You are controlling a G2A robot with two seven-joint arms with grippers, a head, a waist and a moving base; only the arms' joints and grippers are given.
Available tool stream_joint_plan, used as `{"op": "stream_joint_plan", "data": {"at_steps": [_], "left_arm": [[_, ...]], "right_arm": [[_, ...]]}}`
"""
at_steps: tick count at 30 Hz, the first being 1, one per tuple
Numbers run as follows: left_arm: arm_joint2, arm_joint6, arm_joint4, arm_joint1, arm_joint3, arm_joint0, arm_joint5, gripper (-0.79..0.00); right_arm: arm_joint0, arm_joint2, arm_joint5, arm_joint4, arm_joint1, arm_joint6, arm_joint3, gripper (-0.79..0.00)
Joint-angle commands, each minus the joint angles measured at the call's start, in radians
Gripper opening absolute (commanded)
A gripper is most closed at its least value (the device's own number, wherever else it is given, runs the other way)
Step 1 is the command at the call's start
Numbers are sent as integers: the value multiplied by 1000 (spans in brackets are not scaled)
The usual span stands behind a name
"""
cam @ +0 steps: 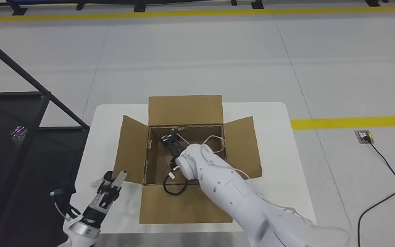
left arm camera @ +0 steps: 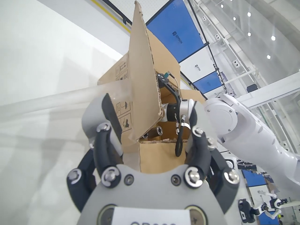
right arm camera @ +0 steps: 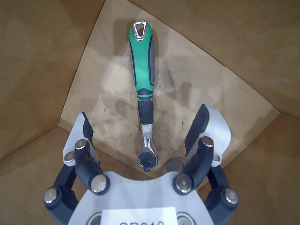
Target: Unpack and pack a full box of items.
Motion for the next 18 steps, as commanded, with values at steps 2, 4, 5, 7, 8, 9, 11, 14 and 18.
{"op": "stream_joint_plan", "data": {"at_steps": [2, 4, 5, 7, 8, 9, 11, 14, 18], "left_arm": [[14, 26, 28, -2, -2, -2, 10, -440], [20, 31, 37, -3, -3, -4, 16, -456], [21, 32, 39, -3, -4, -4, 17, -471], [23, 33, 43, -3, -5, -4, 17, -563], [23, 33, 44, -3, -6, -4, 18, -622], [23, 31, 44, -3, -6, -4, 18, -659], [22, 26, 43, -3, -7, -4, 18, -751], [17, 16, 32, -2, -4, -5, 14, -785], [6, -2, 11, -1, 3, -4, 1, -785]], "right_arm": [[-13, 15, 1, -15, 18, 11, -33, 0], [-22, 25, -2, -26, 30, 22, -58, 0], [-26, 30, -3, -32, 36, 28, -71, 0], [-35, 41, -3, -46, 49, 37, -99, 0], [-40, 46, -3, -52, 55, 43, -112, 0], [-44, 52, -3, -60, 61, 50, -126, 0], [-54, 63, -4, -74, 73, 64, -154, 0], [-69, 80, -1, -96, 89, 85, -195, 0], [-90, 103, 2, -125, 109, 112, -245, 0]]}}
